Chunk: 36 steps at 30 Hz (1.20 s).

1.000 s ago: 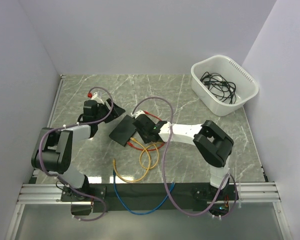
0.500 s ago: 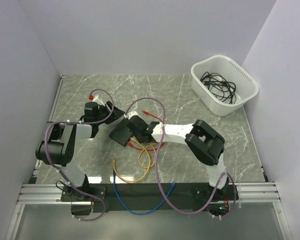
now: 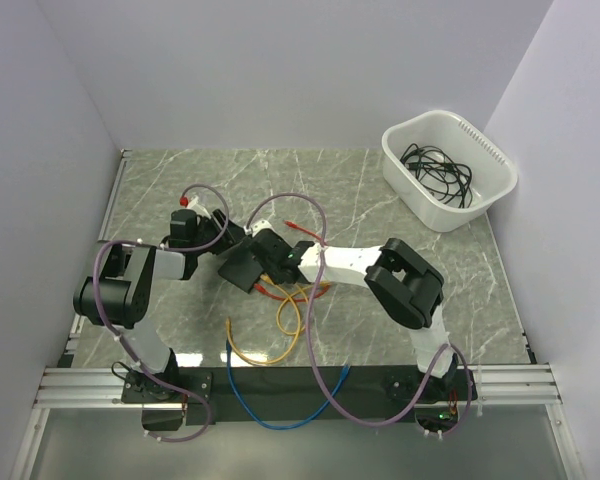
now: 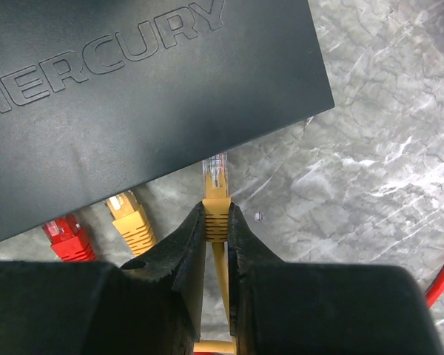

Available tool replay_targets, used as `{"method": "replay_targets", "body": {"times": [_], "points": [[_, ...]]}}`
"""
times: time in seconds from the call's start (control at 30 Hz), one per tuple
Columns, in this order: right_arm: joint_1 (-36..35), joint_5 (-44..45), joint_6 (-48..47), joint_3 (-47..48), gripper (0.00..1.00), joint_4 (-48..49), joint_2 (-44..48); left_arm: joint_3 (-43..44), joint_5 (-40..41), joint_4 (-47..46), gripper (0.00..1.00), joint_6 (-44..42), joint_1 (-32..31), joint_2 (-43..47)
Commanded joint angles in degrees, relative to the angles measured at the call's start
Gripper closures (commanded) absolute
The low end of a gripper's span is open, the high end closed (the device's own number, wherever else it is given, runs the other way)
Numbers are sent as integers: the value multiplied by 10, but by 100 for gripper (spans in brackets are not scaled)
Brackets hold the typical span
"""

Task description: Insert the plug into the switch port

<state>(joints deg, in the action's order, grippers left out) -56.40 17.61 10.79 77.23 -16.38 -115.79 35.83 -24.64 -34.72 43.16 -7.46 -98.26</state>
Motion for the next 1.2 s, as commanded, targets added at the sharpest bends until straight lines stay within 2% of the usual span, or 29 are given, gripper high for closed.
{"method": "replay_targets", "body": {"times": [0.0, 1.17], "points": [[-5, 0, 2, 34, 100, 14, -14, -6, -15, -32, 44, 0, 2, -6], [-7, 1, 5, 76, 100, 3, 7, 2, -25, -24, 53, -22, -9, -37]]}}
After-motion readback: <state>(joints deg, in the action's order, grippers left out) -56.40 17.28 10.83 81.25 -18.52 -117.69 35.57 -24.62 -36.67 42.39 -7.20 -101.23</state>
